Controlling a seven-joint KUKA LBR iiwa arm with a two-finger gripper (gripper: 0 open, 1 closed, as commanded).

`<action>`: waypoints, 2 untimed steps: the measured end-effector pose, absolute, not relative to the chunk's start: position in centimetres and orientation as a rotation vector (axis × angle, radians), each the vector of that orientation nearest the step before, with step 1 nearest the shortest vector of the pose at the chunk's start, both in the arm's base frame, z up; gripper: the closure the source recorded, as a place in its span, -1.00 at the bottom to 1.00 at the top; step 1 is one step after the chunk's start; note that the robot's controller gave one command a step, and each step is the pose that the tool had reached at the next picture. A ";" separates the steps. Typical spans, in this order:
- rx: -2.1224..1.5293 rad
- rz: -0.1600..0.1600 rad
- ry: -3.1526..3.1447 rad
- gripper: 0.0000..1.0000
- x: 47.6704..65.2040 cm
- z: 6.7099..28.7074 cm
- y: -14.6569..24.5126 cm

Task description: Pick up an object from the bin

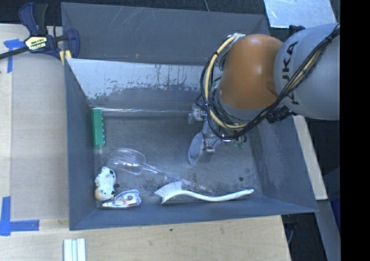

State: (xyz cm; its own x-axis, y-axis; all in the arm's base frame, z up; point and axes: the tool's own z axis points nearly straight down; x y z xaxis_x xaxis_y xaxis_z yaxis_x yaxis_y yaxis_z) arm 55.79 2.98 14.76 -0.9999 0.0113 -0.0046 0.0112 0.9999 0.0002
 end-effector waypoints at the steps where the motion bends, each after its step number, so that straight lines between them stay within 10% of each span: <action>1: -0.284 0.000 3.124 1.00 57.2 11.1 1.9; 2: -0.283 0.000 3.124 1.00 57.2 11.1 1.9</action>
Offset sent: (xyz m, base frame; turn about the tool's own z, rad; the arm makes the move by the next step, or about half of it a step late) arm 0.0000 0.0000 0.0000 0.0000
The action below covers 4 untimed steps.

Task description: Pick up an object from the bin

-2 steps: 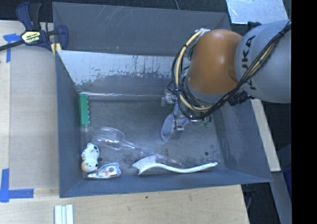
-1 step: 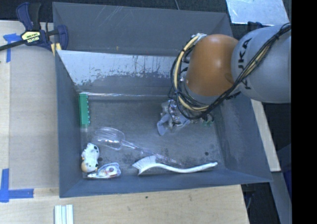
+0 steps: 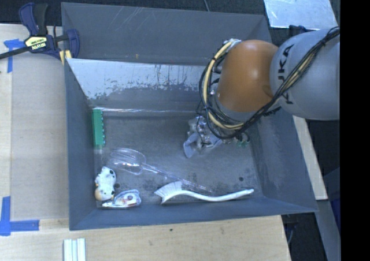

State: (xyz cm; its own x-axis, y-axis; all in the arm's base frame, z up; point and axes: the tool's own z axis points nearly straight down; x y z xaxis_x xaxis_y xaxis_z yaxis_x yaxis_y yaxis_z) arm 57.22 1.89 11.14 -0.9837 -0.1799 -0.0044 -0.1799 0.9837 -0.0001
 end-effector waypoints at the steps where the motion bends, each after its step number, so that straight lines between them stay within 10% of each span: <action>1: -0.274 0.001 3.125 1.00 57.4 21.6 1.7; 2: -0.313 0.001 3.120 1.00 56.5 23.8 1.3; 3: -0.810 -0.002 3.026 1.00 59.9 25.4 -2.1; 4: -0.882 -0.009 2.996 1.00 59.3 23.5 -2.0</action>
Offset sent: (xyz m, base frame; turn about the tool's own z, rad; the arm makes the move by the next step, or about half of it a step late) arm -0.0103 -0.0073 0.1252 -0.0209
